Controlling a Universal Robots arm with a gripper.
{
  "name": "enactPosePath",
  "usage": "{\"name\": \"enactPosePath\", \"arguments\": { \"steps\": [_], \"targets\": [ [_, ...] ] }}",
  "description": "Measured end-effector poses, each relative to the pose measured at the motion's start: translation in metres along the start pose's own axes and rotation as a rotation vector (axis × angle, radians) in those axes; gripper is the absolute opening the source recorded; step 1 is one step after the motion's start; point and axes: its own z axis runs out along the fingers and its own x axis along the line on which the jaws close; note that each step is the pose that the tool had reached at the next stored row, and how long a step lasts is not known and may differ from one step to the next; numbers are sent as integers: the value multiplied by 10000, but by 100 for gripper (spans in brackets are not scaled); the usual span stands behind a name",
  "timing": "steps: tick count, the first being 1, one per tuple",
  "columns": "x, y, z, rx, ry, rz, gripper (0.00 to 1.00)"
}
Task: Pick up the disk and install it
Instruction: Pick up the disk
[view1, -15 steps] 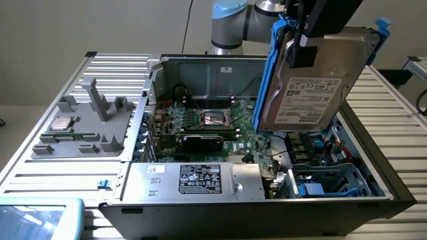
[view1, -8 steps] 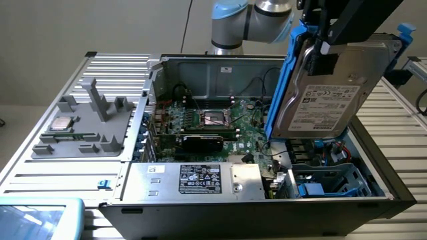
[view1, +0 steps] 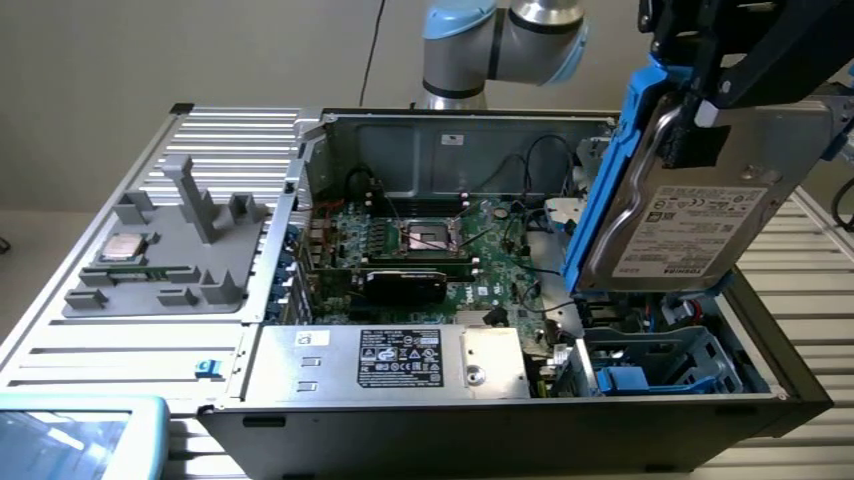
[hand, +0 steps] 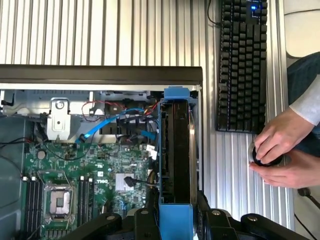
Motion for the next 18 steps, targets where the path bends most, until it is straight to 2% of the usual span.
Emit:
{"name": "enactPosePath", "arguments": {
  "steps": [5,11,13,18],
  "targets": [
    [-56,148,63,-1,1,0,37],
    [-132,337,211,-2,0,0,37],
    [-145,365,250,-5,0,0,37],
    [-144,359,340,-16,-1,18,37]
  ]
}}
